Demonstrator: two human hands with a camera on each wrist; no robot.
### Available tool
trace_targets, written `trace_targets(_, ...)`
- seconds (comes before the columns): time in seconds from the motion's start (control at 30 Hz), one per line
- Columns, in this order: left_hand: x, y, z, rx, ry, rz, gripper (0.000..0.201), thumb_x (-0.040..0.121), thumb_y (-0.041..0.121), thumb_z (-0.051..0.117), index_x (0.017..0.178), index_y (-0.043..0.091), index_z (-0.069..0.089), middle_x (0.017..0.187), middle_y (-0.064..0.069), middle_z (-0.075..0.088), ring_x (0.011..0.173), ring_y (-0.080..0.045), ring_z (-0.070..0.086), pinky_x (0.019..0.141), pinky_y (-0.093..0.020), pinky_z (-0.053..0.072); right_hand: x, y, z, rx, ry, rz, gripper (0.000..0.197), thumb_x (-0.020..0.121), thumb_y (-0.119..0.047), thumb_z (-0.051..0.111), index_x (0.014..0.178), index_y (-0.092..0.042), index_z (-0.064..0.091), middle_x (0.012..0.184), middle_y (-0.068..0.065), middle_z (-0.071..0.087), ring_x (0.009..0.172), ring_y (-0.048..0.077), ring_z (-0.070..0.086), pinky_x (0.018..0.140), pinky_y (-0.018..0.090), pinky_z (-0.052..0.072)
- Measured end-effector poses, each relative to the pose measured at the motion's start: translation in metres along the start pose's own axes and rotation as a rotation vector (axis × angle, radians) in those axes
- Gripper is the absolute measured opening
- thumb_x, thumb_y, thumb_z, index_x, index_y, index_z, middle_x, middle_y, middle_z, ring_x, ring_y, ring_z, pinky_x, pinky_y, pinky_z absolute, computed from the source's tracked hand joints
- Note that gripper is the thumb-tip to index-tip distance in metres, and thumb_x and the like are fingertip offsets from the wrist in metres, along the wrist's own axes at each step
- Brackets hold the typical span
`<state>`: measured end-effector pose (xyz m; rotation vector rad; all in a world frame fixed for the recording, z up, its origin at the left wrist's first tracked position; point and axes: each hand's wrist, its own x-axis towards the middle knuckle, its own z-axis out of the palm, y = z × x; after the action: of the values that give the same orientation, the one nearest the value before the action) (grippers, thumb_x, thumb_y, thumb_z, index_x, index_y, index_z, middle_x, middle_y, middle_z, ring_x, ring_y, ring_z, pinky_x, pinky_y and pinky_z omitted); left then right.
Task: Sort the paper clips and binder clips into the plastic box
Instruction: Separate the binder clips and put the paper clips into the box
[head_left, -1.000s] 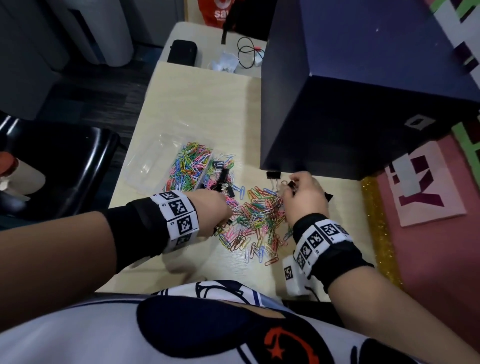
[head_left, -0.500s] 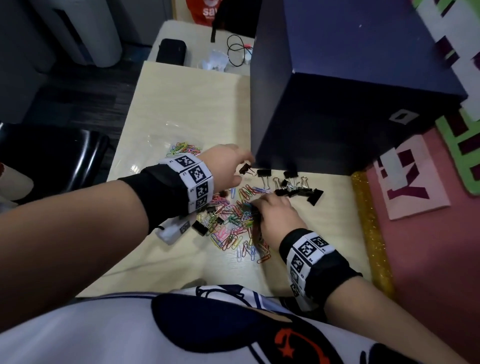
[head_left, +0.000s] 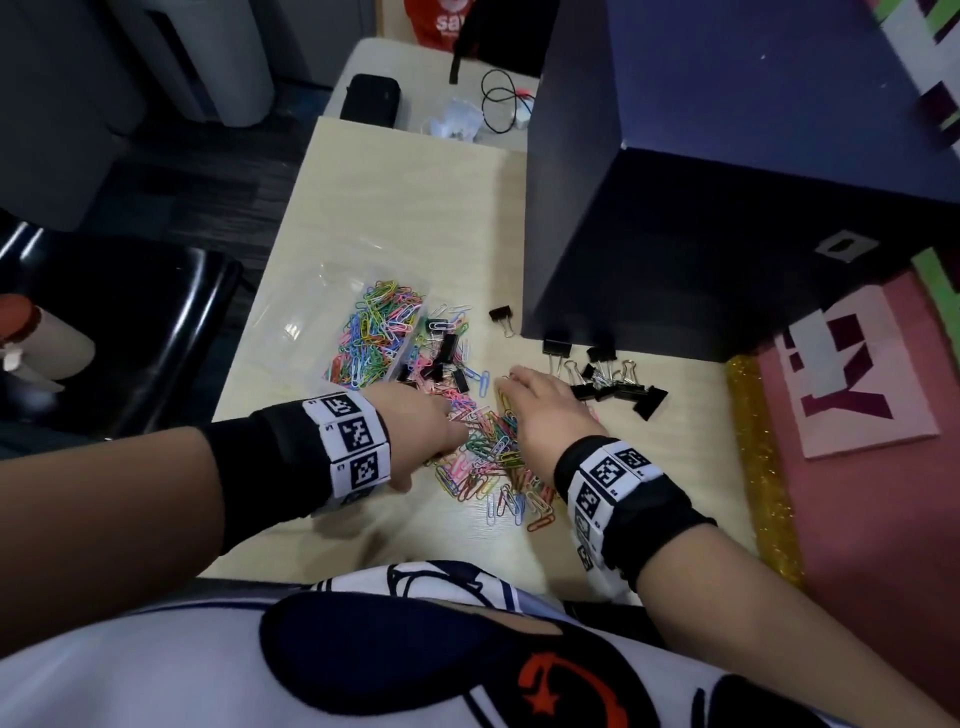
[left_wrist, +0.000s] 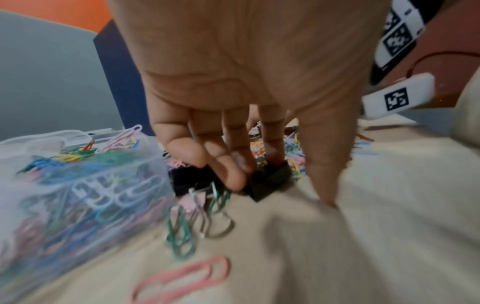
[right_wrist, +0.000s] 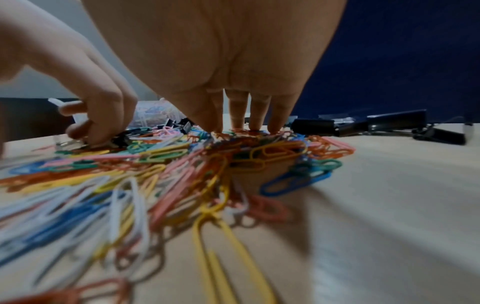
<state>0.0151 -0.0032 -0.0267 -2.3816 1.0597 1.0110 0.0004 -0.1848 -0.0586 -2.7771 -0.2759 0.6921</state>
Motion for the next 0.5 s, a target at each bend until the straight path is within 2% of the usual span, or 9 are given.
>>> trace_targets(0.1,0.0,-0.002,0.007,-0.012,0.114,0.016,0.035,0.086,0.019,0.055,0.119,0.022,0.045,0.11,-0.008,0.05,0.09,-0.033,0.06,0.07,-0.042,0.054,-0.002,-0.005,0.006,-0.05,0.061,-0.038,0.059,0.078,0.004,0.046,0.131,-0.022,0.046,0.135,0.001,0.04,0.122,0.023,0.035,0.101,0.035,0.037)
trace_targets(0.17,0.0,-0.004,0.008,0.019,0.144,0.021,0.031,0.089,0.017,0.051,0.12,0.021,0.048,0.108,-0.008,0.05,0.089,-0.033,0.061,0.069,-0.04,0.053,-0.005,-0.007,0.009,-0.068,0.071,-0.037,0.053,0.079,0.003,0.047,0.126,-0.022,0.051,0.127,0.002,0.044,0.115,0.024,0.04,0.096,0.037,0.04)
trace_targets(0.23,0.0,-0.004,0.007,0.042,0.144,0.025,0.032,0.09,0.017,0.051,0.122,0.019,0.049,0.109,-0.009,0.05,0.09,-0.033,0.06,0.066,-0.038,0.048,-0.006,-0.008,0.009,-0.078,0.082,-0.013,0.046,0.082,-0.002,0.047,0.122,-0.023,0.055,0.123,0.001,0.046,0.113,0.024,0.041,0.095,0.036,0.04)
trace_targets(0.33,0.0,-0.005,0.007,0.028,0.15,0.019,0.033,0.086,0.021,0.054,0.119,0.018,0.051,0.109,-0.008,0.053,0.092,-0.031,0.06,0.069,-0.038,0.052,-0.009,-0.011,0.005,-0.044,0.152,-0.026,0.03,0.09,-0.014,0.046,0.115,-0.023,0.059,0.119,0.0,0.049,0.115,0.023,0.041,0.097,0.036,0.038)
trace_targets(0.4,-0.002,-0.007,0.005,-0.034,0.163,-0.011,0.031,0.08,0.024,0.059,0.11,0.019,0.054,0.104,-0.005,0.056,0.091,-0.029,0.06,0.071,-0.038,0.054,-0.01,-0.016,0.003,-0.025,0.171,-0.108,0.024,0.092,-0.02,0.047,0.112,-0.021,0.061,0.116,0.001,0.052,0.114,0.023,0.043,0.098,0.036,0.039)
trace_targets(0.5,-0.006,-0.013,0.0,-0.19,0.192,-0.047,0.028,0.071,0.027,0.065,0.097,0.022,0.057,0.096,-0.001,0.061,0.09,-0.025,0.06,0.072,-0.034,0.051,-0.008,-0.03,0.006,-0.101,0.084,-0.231,0.026,0.09,-0.022,0.05,0.114,-0.017,0.06,0.113,0.006,0.054,0.114,0.028,0.046,0.094,0.037,0.04)
